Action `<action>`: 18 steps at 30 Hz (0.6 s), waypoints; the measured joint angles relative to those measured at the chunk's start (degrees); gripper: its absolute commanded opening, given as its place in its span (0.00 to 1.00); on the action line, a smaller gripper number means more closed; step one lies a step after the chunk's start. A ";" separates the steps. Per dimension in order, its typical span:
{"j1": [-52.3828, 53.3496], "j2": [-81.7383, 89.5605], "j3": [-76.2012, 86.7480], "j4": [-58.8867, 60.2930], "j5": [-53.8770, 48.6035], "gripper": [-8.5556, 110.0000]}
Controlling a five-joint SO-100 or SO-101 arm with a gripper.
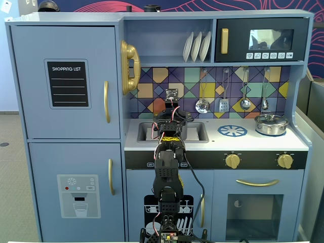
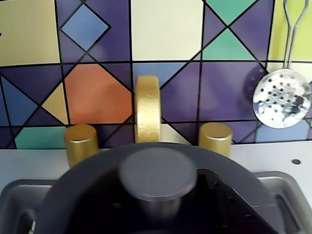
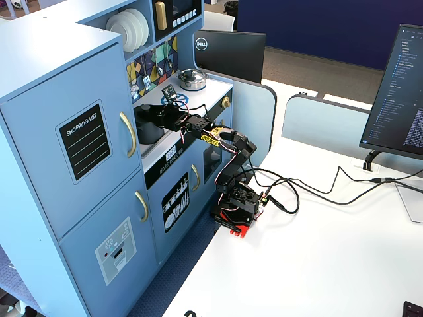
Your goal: Take off the lid from the gray recipient and place it on the counter
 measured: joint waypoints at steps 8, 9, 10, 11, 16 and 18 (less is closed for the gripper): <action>-0.53 -0.18 -3.16 -0.88 -0.09 0.07; -0.44 -0.18 -3.96 -0.53 -0.26 0.07; -0.44 0.00 -4.75 0.00 -0.70 0.07; 0.00 0.26 -5.19 0.70 -1.05 0.07; 4.66 3.08 -6.68 4.31 -1.49 0.07; 7.82 4.31 -7.29 6.42 -1.67 0.07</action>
